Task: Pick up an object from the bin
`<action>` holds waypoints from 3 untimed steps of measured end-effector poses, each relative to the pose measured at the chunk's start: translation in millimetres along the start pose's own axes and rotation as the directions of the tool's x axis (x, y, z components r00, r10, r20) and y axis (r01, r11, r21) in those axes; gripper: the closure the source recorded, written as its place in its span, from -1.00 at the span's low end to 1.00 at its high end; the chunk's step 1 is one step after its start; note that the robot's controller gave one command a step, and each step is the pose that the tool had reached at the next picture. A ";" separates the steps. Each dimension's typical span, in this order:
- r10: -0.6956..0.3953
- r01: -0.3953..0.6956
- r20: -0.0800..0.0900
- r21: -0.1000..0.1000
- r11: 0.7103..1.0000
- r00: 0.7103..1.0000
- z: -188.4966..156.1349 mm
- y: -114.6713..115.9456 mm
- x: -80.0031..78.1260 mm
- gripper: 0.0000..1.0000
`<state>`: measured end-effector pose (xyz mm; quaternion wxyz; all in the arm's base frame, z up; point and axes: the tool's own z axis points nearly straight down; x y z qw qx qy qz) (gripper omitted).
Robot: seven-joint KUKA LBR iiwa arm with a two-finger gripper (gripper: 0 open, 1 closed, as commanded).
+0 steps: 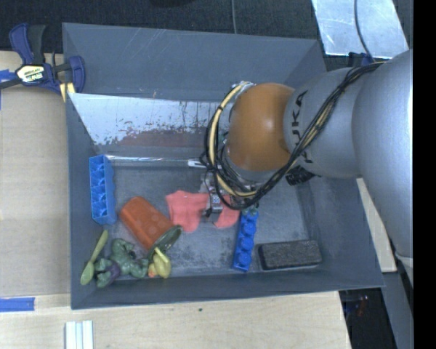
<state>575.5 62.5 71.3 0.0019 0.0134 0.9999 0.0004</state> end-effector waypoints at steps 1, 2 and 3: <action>0.000 0.000 0.000 0.000 1.000 1.000 -0.1 0.0 0.0 1.00; 0.009 -0.009 -0.005 0.001 1.000 1.000 -48.2 -13.1 3.4 1.00; -0.005 0.005 -0.003 0.001 1.000 1.000 -116.9 -10.8 9.0 1.00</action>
Offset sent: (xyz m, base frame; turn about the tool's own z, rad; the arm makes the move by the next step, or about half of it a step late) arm -0.0047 -0.0328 0.1299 0.0237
